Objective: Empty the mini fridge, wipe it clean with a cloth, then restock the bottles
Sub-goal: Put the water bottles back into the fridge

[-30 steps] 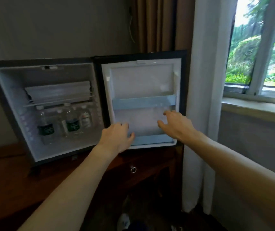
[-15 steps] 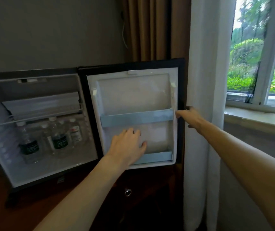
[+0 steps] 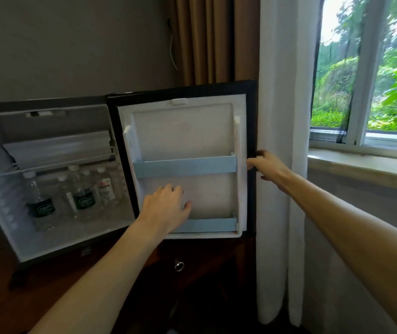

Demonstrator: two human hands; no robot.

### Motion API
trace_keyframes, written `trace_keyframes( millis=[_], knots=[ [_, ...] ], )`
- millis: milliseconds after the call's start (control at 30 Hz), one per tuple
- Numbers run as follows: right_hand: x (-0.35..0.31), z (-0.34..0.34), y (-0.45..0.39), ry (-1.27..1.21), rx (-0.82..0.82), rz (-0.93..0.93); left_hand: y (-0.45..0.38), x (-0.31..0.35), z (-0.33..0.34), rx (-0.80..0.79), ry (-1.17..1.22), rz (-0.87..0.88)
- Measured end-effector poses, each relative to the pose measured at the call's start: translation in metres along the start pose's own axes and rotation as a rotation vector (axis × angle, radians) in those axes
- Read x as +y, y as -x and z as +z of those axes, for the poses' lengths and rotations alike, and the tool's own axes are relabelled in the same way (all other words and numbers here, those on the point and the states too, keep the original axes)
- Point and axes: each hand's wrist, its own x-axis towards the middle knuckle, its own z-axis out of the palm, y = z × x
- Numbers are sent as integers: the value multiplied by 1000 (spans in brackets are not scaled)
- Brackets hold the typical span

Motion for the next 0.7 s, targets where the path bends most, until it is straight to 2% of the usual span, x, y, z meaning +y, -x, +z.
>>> trace_keyframes(
  millis=[200,367,700],
  knots=[
    [-6,-2,70,76,3,-60,54,-24,-15,26,13,-12],
    [-14,12,137,156,15,-146,98,-51,-35,-61,-36,-77],
    [-77,112,267,248,-79,-547,195,-145,-81,-187,-201,-291]
  ],
)
